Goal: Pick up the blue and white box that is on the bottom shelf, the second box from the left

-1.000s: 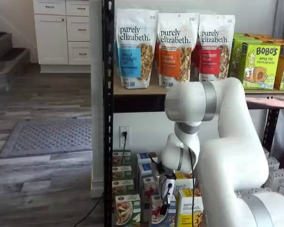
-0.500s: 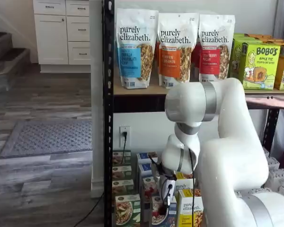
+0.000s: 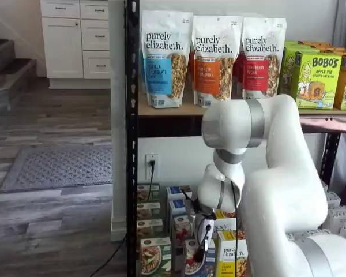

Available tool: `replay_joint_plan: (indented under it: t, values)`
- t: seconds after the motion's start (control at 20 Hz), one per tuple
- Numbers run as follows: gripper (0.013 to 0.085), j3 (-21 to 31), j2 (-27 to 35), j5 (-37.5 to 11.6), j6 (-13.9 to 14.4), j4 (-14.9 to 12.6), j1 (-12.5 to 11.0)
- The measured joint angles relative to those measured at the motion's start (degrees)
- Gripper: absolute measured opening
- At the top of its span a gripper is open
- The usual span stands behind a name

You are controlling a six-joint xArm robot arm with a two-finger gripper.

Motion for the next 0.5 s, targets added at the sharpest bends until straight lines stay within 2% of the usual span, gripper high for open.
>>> replay_joint_plan:
  t: [0.05, 0.2, 0.25, 0.5]
  values:
    - [0.053, -0.01, 0.0, 0.0, 0.07, -0.06, 0.0]
    - [0.049, -0.04, 0.0, 0.01, 0.25, -0.22, 0.06]
    - [0.045, -0.07, 0.01, 0.06, 0.28, -0.22, 0.08]
    - [0.045, -0.11, -0.09, 0.63, 1.18, -1.2, 0.06]
